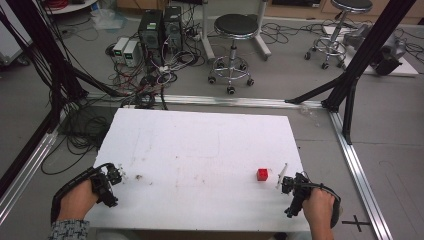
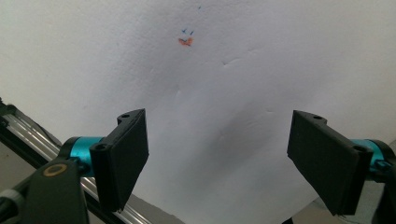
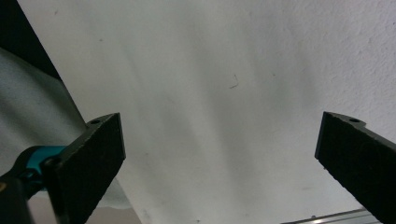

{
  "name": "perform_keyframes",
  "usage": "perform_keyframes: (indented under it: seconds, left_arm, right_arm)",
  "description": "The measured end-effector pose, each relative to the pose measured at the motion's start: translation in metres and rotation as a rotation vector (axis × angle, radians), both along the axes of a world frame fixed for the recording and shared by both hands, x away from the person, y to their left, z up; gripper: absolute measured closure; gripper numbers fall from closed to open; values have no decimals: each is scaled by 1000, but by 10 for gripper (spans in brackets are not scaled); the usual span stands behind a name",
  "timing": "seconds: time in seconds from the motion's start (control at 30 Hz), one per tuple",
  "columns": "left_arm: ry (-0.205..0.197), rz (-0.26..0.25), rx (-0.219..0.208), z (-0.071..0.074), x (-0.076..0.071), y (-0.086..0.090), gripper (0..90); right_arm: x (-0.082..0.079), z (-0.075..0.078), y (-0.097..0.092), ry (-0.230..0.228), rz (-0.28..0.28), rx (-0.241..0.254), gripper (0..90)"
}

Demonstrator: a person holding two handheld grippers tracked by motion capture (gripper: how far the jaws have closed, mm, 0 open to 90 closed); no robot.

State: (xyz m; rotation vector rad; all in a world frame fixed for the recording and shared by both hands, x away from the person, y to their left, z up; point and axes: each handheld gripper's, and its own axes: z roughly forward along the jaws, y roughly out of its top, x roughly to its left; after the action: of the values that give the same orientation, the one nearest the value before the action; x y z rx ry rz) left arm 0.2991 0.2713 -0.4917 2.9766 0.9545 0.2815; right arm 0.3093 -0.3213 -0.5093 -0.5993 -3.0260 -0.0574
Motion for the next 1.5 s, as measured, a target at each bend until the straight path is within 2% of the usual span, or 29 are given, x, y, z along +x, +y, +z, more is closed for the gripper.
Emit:
perform_keyframes:
  seconds: [0.17, 0.2, 0.3, 0.9, 1.17, 1.27, 1.33, 1.5]
  left_arm:
    - [-5, 2, 3, 2, 0, 0, 208]
    - [-16, -5, 5, 2, -1, -1, 208]
    - [-6, -7, 2, 1, 0, -1, 209]
    - [-18, -3, 1, 4, -1, -1, 210]
    - [-20, 4, -12, 4, -1, -1, 210]
    - [-24, 4, -15, 5, -1, -1, 210]
    - [-24, 4, -13, 6, -1, -1, 210]
    - [-31, 1, -22, 8, -2, -2, 210]
  right_arm:
    - [0, 2, -1, 0, -3, 3, 8]
    - [0, 2, -1, -6, 1, 8, 8]
    - [0, 2, -1, -5, -5, 10, 8]
    - [-1, 2, -2, -12, -7, 12, 8]
    - [-2, 4, -5, -20, -15, 23, 8]
    - [-4, 5, -8, -8, -14, 31, 8]
    - [-4, 6, -9, -16, -31, 28, 7]
    - [-4, 5, -13, -15, -29, 22, 8]
